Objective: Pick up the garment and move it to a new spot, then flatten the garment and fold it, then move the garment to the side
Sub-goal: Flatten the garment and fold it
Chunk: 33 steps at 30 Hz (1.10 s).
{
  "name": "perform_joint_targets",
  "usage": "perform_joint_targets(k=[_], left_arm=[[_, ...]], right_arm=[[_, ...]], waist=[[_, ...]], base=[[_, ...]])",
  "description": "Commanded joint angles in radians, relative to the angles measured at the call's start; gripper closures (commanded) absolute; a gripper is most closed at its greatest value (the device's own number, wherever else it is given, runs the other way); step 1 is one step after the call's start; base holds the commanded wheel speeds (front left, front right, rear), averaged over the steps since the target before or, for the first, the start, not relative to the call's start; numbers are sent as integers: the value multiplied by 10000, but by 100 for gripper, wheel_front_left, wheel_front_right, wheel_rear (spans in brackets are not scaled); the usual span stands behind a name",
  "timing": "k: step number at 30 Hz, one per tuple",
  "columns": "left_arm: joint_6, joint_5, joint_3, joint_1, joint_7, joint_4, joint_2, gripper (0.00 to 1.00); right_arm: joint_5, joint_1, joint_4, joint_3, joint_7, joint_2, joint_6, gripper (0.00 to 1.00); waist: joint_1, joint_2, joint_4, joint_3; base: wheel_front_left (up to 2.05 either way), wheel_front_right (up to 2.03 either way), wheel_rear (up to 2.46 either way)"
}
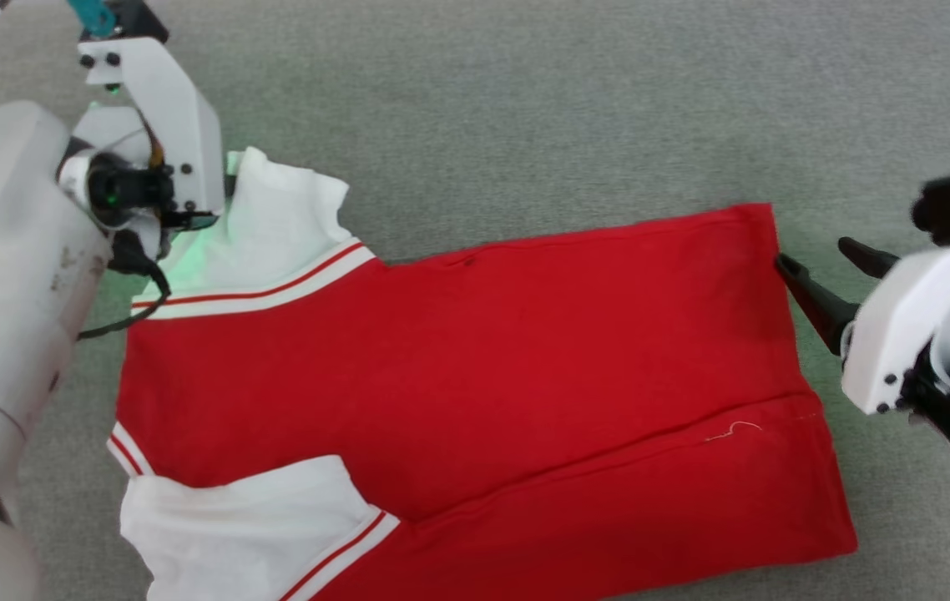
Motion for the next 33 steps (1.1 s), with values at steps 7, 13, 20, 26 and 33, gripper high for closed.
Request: perform_joint_targets(k=[7,13,20,26,33], left_arm=[[-102,67,-81,0,-95,88,-281,100],[-130,-2,-50,9,-187,151,-399,100],[-146,-1,-39,-40,-273,228,-472,100],[-161,-40,32,-64,-536,141,-488,100],[-168,-238,183,26,-890,-287,-340,100]], right_arm=[[138,-1286,1648,394,1043,-2,-7,0],[224,-2014,3188,741,1381,123,-7,0],[307,-2482,4427,1436,1683,64,-7,100],[646,-2823,4834,1708,1314,-201,-9,100],[926,-2798,4832,1885,795,-644,-9,100]], waist=[[0,0,279,115],[0,0,388,174],[0,0,480,183],[0,0,638,51],[0,0,874,-385]], base=[[0,0,0],[0,0,0],[0,0,0],[0,0,0],[0,0,0]])
